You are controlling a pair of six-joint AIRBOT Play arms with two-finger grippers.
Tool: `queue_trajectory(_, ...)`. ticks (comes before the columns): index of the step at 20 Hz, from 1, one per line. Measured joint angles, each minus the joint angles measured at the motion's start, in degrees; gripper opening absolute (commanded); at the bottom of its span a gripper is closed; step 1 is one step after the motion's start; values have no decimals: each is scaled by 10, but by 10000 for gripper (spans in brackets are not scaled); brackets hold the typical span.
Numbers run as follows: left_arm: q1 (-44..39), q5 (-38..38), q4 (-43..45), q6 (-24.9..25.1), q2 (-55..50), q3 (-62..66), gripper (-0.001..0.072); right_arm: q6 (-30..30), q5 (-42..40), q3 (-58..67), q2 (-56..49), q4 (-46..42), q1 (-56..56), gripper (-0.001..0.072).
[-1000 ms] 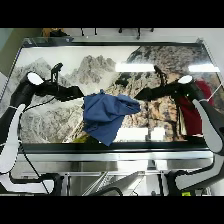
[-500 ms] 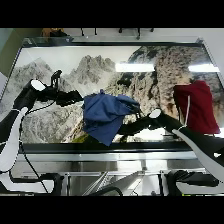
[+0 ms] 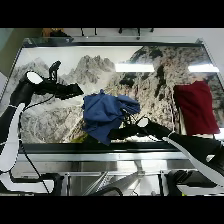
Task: Fold the shirts.
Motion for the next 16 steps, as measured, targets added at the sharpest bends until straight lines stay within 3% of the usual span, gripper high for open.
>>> queue_trajectory(1, -2, -2, 0, 0, 0, 2, 696, -9, -10, -1, -1, 7, 4, 183)
queue_trajectory(2, -4, -2, 0, 0, 0, 4, 696, -20, -22, -1, -2, 18, 7, 51)
queue_trajectory(3, -6, -2, 0, 0, 0, 5, 696, -30, -30, -1, -3, 28, 10, 13)
queue_trajectory(8, -9, -4, 1, 0, 0, 7, 696, -30, -12, 4, 35, 10, -14, 12)
queue_trajectory(13, -9, -17, 5, 1, 0, 7, 696, 142, 63, 6, 182, -251, -191, 12)
queue_trajectory(16, -16, -16, 5, 1, 0, -10, 696, 177, 120, 6, 252, -342, -335, 12)
